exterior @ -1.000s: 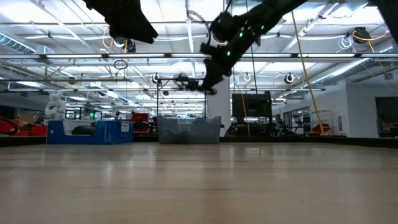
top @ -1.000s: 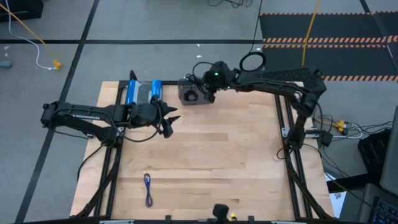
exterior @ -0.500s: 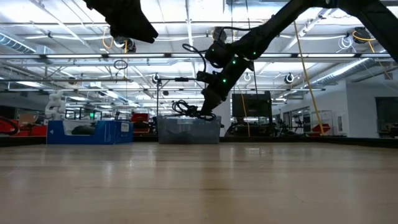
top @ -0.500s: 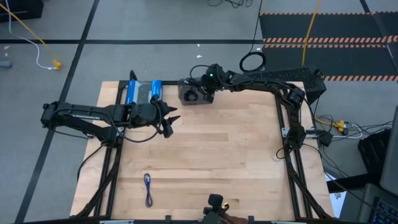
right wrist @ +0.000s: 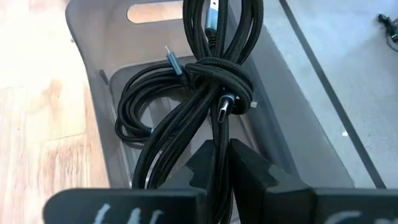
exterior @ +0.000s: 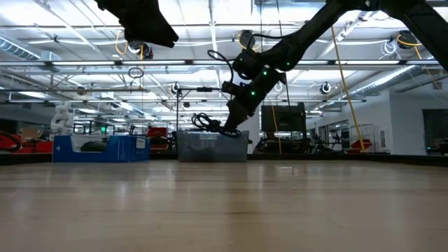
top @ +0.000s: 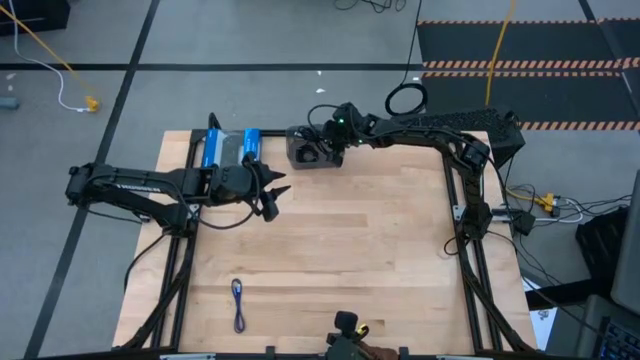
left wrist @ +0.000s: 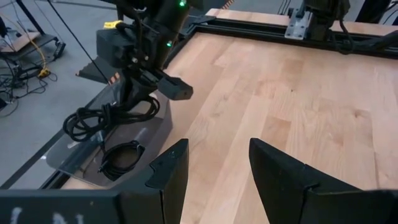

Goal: Pick and place USB-C Cables
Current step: Put the black charger cable into the black bin

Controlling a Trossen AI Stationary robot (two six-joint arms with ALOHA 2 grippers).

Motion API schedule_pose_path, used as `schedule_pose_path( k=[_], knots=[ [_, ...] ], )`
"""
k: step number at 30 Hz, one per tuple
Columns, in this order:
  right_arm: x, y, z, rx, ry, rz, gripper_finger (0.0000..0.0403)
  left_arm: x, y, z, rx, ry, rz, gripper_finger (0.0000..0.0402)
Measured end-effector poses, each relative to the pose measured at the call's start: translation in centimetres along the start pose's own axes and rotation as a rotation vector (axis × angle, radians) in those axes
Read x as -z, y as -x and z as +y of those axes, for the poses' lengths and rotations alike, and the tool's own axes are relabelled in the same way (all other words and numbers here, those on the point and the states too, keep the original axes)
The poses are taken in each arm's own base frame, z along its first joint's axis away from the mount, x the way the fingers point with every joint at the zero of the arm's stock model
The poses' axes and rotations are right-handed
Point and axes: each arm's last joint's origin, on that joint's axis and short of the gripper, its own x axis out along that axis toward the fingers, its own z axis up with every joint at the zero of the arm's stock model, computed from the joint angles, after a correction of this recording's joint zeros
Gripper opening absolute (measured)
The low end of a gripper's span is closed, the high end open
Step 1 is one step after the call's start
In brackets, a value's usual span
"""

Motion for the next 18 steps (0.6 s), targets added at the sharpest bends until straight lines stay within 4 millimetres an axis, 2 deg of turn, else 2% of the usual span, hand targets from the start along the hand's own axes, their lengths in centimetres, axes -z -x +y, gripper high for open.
schedule_pose_path(
  k=[18],
  knots=[
    [2.0,-0.6,0.6,-0.014,-0.024,0.041,0.0029,-0.1,0.0,0.0,0.001,0.005,-0.010,0.0172]
  ],
)
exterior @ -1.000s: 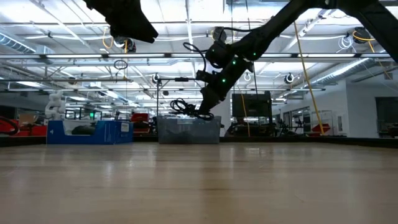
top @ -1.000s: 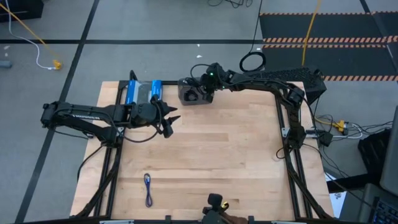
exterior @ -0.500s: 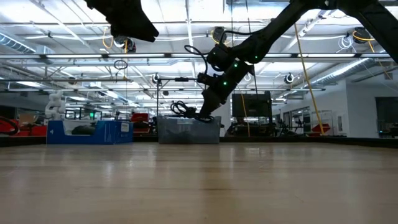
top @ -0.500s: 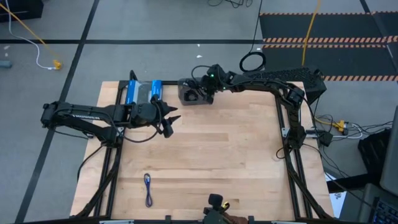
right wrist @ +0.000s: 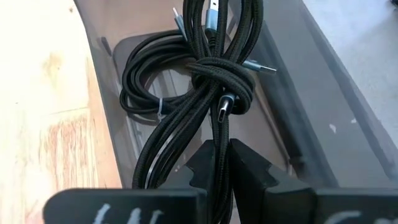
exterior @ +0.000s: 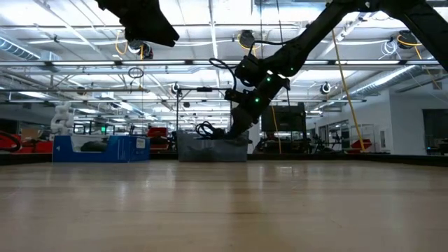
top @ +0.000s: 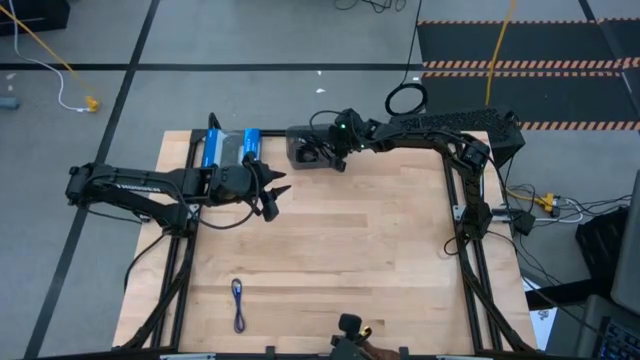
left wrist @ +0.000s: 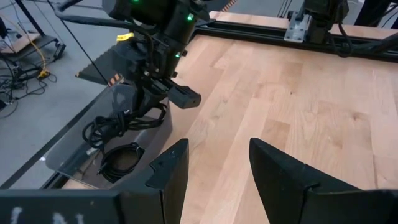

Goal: Pick and place USB-C Cables
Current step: Put the black charger cable into the black bin, then put the blue charger cable into the black bin

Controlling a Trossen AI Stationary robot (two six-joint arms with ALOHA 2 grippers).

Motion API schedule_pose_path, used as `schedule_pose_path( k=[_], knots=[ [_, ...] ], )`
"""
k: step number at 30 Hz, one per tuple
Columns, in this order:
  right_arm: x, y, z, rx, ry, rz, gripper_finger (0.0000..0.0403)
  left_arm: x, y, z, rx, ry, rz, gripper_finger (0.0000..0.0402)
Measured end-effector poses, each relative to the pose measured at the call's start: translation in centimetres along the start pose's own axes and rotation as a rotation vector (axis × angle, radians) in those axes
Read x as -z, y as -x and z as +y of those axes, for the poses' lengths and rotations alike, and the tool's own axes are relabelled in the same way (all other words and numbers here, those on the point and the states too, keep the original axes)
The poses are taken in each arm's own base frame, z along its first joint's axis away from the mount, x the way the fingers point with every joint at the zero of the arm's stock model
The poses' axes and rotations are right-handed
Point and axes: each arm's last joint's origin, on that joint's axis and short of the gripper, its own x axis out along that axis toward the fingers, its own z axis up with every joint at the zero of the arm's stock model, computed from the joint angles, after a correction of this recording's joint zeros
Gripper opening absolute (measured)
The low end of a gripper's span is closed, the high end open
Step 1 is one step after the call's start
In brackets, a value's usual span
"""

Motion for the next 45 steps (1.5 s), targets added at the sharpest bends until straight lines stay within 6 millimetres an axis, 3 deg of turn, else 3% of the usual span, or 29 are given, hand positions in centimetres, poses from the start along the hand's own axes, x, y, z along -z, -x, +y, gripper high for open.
schedule_pose_path(
  k=[6,13,16,23,31,38,45],
  knots=[
    [-0.1,0.0,0.0,0.006,-0.008,-0.017,0.0040,0.0,0.0,0.0,0.000,0.000,0.000,0.0172],
    [-0.1,0.0,-0.1,0.012,-0.035,-0.019,0.0099,0.0,0.0,0.0,0.000,0.002,-0.005,0.0172],
    [-0.4,0.9,-0.1,0.013,-0.054,-0.012,0.0124,-0.2,0.0,-0.1,0.004,0.007,-0.017,0.0172],
    [-2.6,6.5,1.5,-0.017,-0.086,-0.017,0.0148,-0.1,0.2,-0.6,0.026,0.001,-0.022,0.0172],
    [-3.6,14.4,5.4,-0.104,-0.133,0.021,0.0147,0.1,0.6,-1.6,0.065,-0.016,-0.016,0.0172],
    [-0.8,19.2,10.0,-0.190,-0.125,-0.090,0.0146,0.6,1.3,-2.4,0.126,-0.026,0.053,0.0172],
    [3.3,22.5,13.1,-0.271,-0.153,-0.161,0.0146,0.6,2.5,-2.9,0.142,0.002,0.148,0.0172]
  ],
)
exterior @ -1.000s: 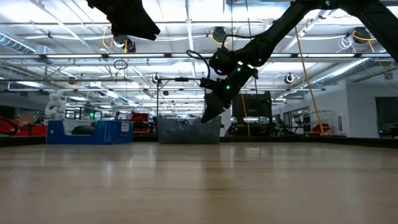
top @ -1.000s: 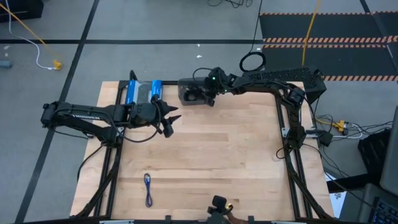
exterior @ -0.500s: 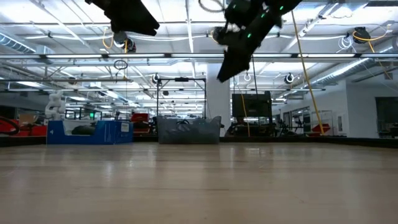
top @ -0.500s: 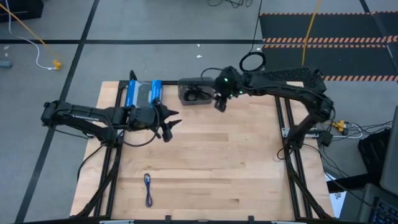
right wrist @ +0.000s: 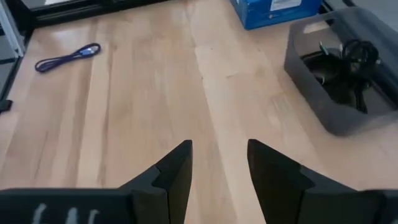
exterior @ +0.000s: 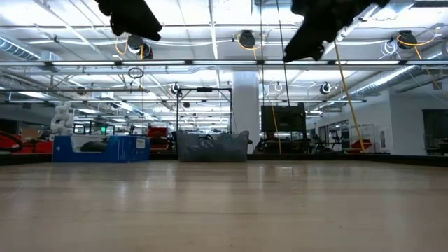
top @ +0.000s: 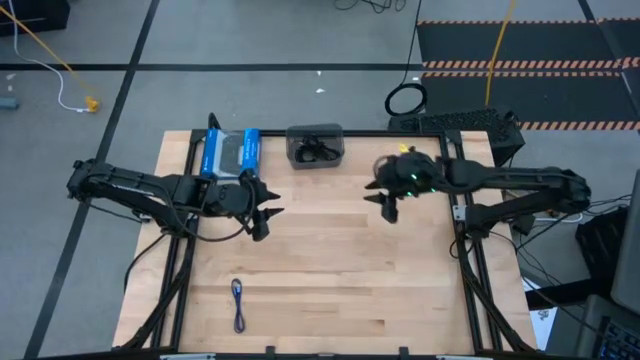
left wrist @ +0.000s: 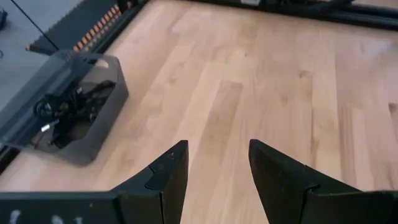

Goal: Pick and place USB-C Cables
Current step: Put the blue charger cable into the black bin

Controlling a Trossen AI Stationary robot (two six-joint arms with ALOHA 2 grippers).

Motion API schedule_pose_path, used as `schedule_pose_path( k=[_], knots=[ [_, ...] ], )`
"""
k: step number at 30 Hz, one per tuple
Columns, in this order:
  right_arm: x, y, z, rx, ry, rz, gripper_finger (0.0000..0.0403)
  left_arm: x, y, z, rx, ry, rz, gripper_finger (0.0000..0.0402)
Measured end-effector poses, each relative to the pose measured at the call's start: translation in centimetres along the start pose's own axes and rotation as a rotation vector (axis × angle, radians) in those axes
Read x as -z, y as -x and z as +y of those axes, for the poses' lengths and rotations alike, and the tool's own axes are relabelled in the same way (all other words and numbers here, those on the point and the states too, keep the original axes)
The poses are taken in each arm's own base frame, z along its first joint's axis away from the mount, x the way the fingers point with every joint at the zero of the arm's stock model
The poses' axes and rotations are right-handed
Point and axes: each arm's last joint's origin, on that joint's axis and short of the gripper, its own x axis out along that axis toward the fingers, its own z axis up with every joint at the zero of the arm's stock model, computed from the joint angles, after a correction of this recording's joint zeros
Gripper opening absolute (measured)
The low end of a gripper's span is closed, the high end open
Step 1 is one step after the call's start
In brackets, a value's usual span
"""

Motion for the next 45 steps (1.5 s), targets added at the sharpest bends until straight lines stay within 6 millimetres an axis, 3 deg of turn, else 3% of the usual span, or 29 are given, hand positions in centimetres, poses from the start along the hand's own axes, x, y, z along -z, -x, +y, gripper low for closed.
schedule_pose_path(
  k=[5,11,19,29,38,45],
  knots=[
    [2.6,1.4,1.5,0.012,-0.011,-0.017,0.0146,-0.6,1.4,-0.3,0.005,0.007,0.058,0.0172],
    [3.9,2.2,2.7,-0.034,-0.034,-0.029,0.0146,-2.2,3.9,-0.3,0.012,0.005,0.090,0.0172],
    [4.5,2.1,4.1,-0.089,-0.001,-0.002,0.0146,-3.8,7.5,0.0,0.039,0.034,0.161,0.0172],
    [4.6,2.0,4.6,-0.106,0.035,0.000,0.0146,-3.6,10.7,0.5,0.095,0.090,0.337,0.0172],
    [4.1,2.0,4.7,-0.115,0.094,-0.045,0.0146,-3.2,11.6,-0.2,0.208,0.098,0.426,0.0172],
    [4.2,2.0,4.7,-0.114,0.114,-0.045,0.0146,-2.4,11.5,-2.7,0.281,0.136,0.542,0.0172]
  ],
)
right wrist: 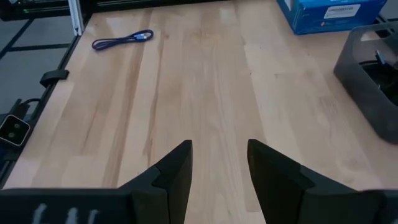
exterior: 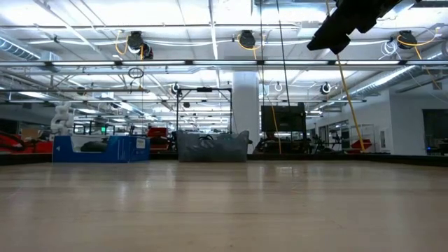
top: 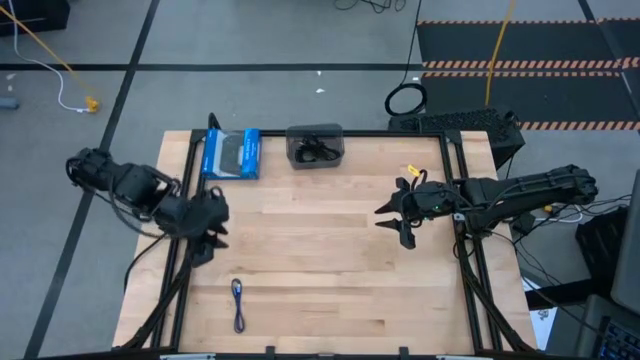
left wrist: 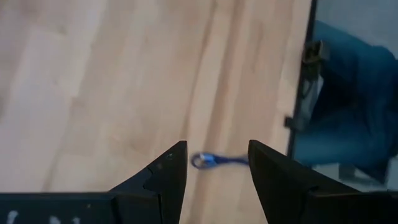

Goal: Pick and place USB-C Cables
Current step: Put the blue charger cable into the black bin

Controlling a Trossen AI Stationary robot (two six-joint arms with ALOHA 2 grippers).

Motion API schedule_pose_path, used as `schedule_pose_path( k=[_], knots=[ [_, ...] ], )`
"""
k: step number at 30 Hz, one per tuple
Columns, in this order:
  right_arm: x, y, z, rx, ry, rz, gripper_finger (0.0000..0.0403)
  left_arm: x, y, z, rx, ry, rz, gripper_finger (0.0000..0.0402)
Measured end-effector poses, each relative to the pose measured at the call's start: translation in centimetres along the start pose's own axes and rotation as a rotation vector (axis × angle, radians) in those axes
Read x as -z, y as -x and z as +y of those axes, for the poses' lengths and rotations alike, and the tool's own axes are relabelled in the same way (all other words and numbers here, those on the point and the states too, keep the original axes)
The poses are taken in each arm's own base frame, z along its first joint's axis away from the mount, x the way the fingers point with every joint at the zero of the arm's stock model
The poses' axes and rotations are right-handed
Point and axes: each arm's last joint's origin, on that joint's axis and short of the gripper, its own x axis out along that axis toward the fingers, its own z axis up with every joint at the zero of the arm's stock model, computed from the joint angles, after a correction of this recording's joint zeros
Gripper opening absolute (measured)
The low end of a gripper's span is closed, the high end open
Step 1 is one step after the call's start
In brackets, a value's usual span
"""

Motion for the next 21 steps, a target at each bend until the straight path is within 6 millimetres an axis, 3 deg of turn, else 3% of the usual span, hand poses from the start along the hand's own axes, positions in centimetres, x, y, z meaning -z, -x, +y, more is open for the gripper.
schedule_pose_path(
  k=[12,21],
  knots=[
    [0.0,0.0,0.0,0.000,0.004,0.002,0.0146,2.3,-4.4,-5.2,-0.024,0.049,0.306,0.0172],
    [-0.2,0.0,0.0,-0.003,0.007,-0.016,0.0146,4.0,-6.4,-7.6,-0.142,0.440,0.404,0.0172]
  ],
)
